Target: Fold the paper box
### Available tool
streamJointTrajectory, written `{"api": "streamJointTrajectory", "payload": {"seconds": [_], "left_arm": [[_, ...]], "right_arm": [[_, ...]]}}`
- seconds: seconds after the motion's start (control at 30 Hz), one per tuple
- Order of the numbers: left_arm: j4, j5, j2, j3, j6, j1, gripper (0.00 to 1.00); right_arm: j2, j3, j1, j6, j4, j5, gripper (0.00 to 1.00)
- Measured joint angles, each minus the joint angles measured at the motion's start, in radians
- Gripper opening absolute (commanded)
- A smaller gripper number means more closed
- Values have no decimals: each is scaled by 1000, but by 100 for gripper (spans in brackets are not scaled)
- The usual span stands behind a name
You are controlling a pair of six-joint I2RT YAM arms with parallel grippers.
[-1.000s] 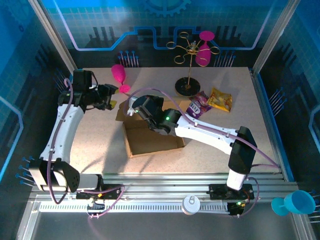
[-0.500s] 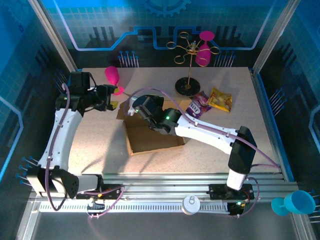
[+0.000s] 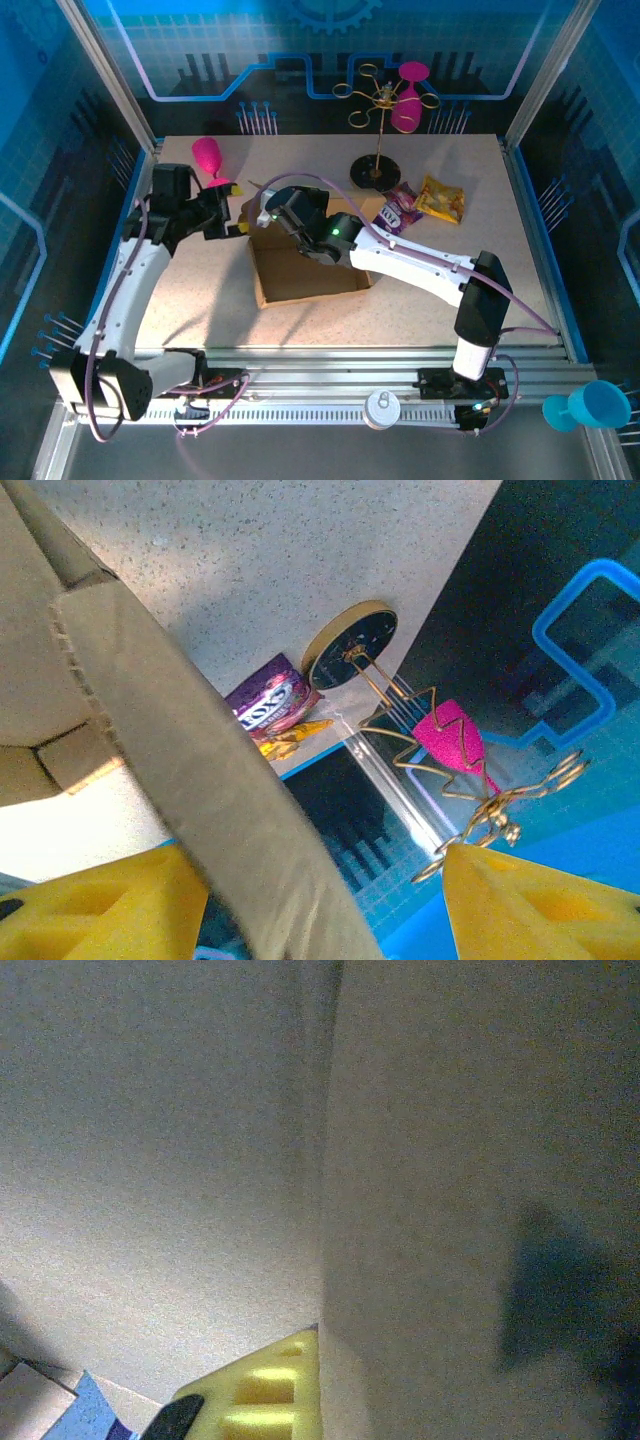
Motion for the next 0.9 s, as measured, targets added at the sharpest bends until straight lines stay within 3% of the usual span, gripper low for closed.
{"api": "streamJointTrajectory", "payload": {"seconds": [0.27,0.5,0.53,0.63,0.7,0.8,0.9], "left_arm": [[102,-8,23,-19,-118,-43,41],[141,-8,36,-31,-143,-43,9],[151,-7,38,-37,-146,-43,5],[180,-7,46,-43,-146,-43,0],[190,-1,60,-50,-133,-39,0],[209,47,99,-56,-90,-15,0],[228,122,154,-55,2,31,0]], "right_arm": [[6,18,1,16,-22,0,0],[6,29,1,54,-54,0,0],[6,32,1,62,-65,-1,8],[6,49,2,116,-115,-8,47],[5,80,2,165,-160,-26,62],[-17,134,-1,274,-243,-87,73],[-90,161,-33,400,-333,-187,75]]}}
